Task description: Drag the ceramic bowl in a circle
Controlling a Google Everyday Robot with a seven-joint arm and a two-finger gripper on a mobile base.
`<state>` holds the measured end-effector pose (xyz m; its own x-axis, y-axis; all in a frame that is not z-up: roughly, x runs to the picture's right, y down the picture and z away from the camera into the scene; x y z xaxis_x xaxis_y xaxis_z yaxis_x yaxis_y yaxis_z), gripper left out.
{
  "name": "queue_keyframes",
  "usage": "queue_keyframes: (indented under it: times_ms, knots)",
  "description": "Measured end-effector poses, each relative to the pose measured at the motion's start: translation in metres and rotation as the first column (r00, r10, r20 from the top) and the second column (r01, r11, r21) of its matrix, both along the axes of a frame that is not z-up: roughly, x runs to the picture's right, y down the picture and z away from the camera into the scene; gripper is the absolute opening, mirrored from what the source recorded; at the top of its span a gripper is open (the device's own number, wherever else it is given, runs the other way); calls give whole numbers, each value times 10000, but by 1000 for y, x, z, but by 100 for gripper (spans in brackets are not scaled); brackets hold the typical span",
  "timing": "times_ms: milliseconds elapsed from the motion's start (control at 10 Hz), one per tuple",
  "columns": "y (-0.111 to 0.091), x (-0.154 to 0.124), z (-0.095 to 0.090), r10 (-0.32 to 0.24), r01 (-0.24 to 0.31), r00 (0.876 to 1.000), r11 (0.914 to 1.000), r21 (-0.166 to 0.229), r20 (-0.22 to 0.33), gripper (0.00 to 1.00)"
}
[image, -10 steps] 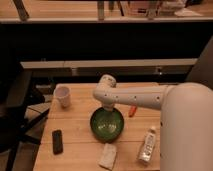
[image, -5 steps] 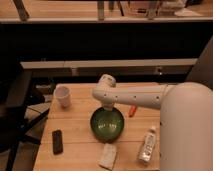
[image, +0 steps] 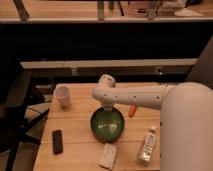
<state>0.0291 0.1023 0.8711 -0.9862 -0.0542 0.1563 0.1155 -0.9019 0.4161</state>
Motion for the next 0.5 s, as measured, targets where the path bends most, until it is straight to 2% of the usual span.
queue_keyframes:
  times_ms: [500]
  knots:
    - [0, -5, -1, -302, 303, 9994, 9995, -12, 163, 1]
